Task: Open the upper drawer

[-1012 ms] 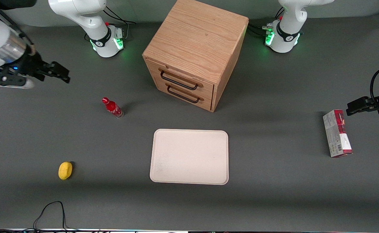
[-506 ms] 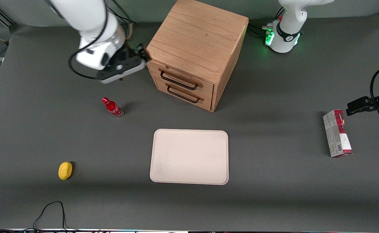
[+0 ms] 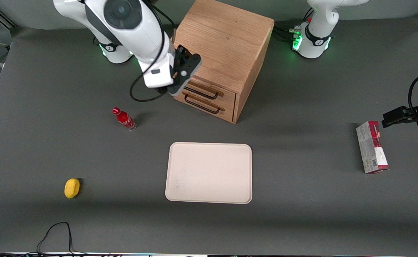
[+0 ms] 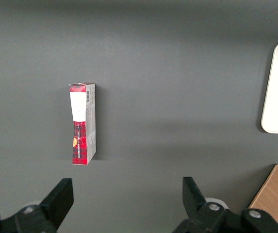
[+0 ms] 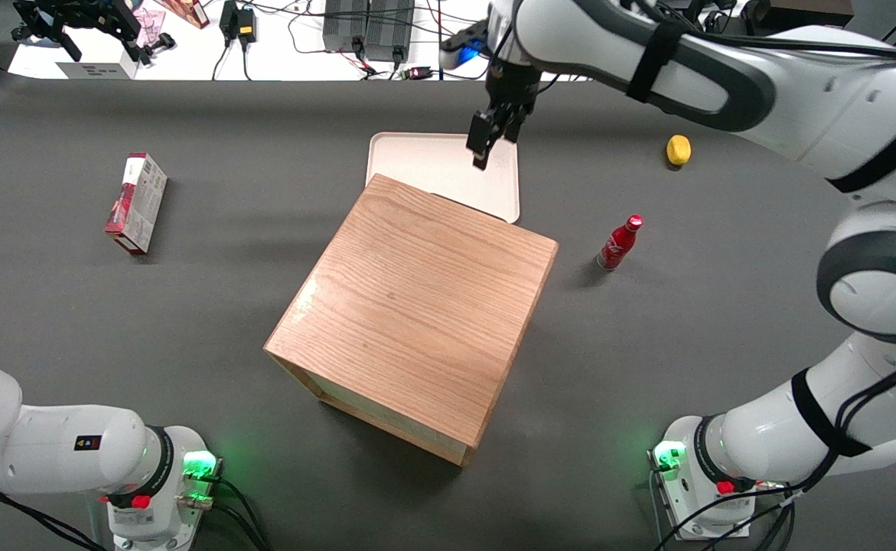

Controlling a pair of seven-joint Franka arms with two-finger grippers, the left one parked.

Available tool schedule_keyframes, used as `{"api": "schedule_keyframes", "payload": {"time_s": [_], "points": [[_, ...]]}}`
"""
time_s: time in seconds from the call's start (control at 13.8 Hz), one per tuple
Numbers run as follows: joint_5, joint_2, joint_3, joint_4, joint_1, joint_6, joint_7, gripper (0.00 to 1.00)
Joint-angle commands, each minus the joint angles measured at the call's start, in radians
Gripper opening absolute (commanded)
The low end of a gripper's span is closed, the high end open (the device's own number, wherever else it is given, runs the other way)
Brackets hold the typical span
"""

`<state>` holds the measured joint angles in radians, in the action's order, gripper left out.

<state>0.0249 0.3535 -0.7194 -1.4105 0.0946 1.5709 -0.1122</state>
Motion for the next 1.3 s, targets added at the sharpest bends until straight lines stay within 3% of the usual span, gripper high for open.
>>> {"api": "schedule_keyframes", "payload": {"time_s": [0.0, 0.43, 0.72, 1.08, 1.23], "points": [[0.010, 0.122, -0.049, 0.042, 0.000, 0.009, -0.034, 1.00], [-0.006, 0.173, -0.049, 0.001, 0.000, 0.075, -0.104, 1.00], [-0.078, 0.208, -0.051, -0.004, 0.002, 0.086, -0.128, 1.00], [-0.091, 0.216, -0.049, -0.053, 0.002, 0.156, -0.146, 1.00], [-0.124, 0.229, -0.051, -0.061, 0.005, 0.170, -0.146, 1.00]]}}
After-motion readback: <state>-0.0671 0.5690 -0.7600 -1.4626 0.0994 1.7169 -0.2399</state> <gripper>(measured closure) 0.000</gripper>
